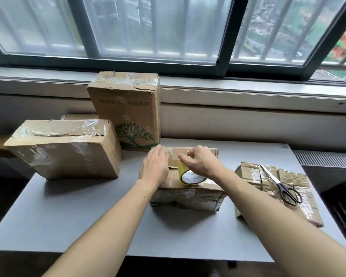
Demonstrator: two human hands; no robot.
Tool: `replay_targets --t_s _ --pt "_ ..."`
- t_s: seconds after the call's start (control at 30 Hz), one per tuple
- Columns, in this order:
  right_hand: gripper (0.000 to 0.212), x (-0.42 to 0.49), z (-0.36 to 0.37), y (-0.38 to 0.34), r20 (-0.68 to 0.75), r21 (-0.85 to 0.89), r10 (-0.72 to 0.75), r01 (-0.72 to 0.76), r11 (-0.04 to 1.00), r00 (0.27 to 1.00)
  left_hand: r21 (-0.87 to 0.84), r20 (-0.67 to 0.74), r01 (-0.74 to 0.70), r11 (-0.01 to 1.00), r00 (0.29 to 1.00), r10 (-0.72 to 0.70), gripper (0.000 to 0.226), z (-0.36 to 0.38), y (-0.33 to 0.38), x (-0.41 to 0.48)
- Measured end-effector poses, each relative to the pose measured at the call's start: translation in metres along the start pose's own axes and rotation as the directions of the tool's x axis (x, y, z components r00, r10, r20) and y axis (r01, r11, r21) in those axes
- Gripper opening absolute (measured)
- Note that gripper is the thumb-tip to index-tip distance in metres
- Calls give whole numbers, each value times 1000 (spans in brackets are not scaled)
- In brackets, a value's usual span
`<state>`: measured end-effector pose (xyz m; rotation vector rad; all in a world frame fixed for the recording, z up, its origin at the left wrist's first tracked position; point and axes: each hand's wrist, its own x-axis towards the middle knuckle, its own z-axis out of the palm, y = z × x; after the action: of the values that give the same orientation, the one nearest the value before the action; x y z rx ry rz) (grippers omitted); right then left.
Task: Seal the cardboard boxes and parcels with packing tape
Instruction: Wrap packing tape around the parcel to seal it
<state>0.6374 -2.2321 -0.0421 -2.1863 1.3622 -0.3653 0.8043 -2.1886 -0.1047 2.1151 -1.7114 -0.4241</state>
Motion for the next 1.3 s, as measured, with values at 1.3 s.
replay_targets --t_s 1.3 --pt "30 -49 -36 139 143 875 468 -333 352 872 185 242 -244 952 950 197 58 86 113 34"
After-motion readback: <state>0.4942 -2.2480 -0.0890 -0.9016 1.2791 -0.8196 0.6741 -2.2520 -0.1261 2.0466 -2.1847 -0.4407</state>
